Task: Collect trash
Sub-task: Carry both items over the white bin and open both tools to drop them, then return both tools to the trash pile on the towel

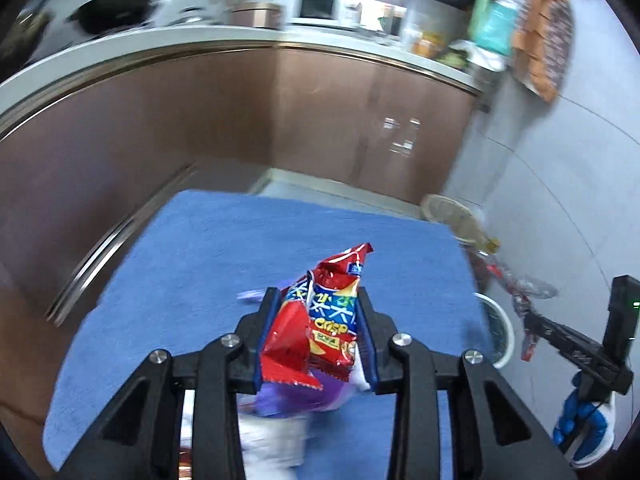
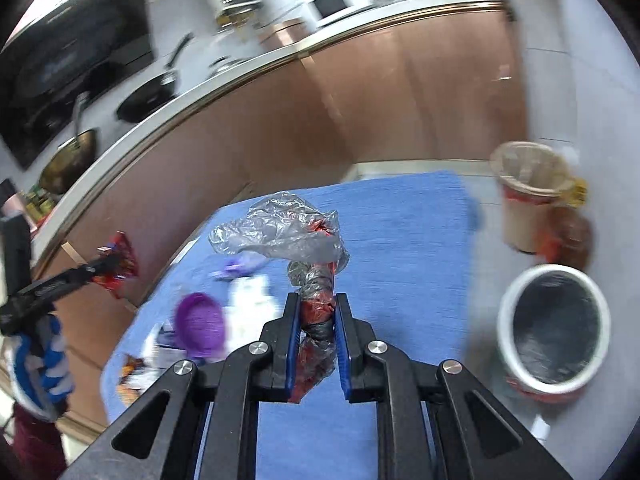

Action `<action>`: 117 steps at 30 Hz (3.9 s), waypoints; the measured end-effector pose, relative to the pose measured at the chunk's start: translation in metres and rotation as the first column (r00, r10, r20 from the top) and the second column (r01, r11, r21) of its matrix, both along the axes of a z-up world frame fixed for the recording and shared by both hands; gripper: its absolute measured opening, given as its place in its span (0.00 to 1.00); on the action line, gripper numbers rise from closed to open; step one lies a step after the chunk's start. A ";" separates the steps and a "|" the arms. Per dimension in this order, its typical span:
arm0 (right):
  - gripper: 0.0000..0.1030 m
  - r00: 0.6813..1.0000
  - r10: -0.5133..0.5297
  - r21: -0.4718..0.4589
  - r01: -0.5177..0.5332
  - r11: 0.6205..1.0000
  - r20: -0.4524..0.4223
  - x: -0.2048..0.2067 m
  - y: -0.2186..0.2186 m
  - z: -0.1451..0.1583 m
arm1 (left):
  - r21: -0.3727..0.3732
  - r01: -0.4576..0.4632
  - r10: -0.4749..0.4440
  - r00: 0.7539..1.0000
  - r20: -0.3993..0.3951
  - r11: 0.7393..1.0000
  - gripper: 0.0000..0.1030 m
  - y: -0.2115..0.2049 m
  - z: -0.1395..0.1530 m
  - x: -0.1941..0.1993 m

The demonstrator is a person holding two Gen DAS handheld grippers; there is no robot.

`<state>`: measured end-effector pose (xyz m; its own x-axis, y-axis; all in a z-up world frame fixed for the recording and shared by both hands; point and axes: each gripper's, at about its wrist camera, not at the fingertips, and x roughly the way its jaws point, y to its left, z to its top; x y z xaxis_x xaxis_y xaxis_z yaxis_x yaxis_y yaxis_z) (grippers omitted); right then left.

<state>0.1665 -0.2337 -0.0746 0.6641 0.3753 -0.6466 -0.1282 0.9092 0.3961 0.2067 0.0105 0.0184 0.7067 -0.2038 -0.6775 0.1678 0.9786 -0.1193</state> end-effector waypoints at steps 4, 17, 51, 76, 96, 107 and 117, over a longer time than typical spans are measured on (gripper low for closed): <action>0.15 0.989 -0.150 -0.095 0.148 0.984 -0.015 -0.015 -0.052 -0.012 | 0.005 0.171 -0.171 0.985 -0.016 0.985 0.33 -0.102 -0.003 0.018; 0.17 0.893 -0.417 -0.249 0.372 0.894 -0.166 0.004 -0.190 -0.106 | -0.004 0.506 -0.497 0.846 -0.193 0.863 0.39 -0.377 -0.098 0.094; 0.62 0.986 -0.156 -0.145 0.162 0.976 0.050 -0.044 -0.060 0.012 | 0.016 0.324 -0.325 0.945 0.032 0.946 0.57 -0.130 -0.014 -0.016; 0.58 0.970 0.245 -0.099 -0.244 0.965 -0.006 -0.034 0.101 0.012 | 0.088 0.088 -0.086 0.996 -0.025 0.992 0.62 0.103 -0.072 -0.067; 0.53 0.933 0.345 -0.089 -0.353 0.931 -0.099 0.019 0.149 -0.033 | -0.133 0.158 -0.177 0.974 -0.140 0.978 0.62 0.132 -0.080 -0.030; 0.46 0.947 0.290 -0.029 -0.297 0.955 -0.134 0.048 0.127 -0.054 | 0.009 0.378 -0.375 0.920 -0.113 0.926 0.62 0.055 -0.070 0.016; 0.42 0.942 0.290 0.043 -0.287 0.957 -0.168 0.079 0.117 -0.074 | 0.134 0.569 -0.524 0.810 -0.264 0.811 0.62 0.009 -0.096 0.069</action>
<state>0.2454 -0.1166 -0.1488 0.4059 0.5465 -0.7325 -0.3126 0.8362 0.4506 0.2762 0.0199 -0.0775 0.3588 -0.3602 -0.8611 0.6756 0.7368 -0.0267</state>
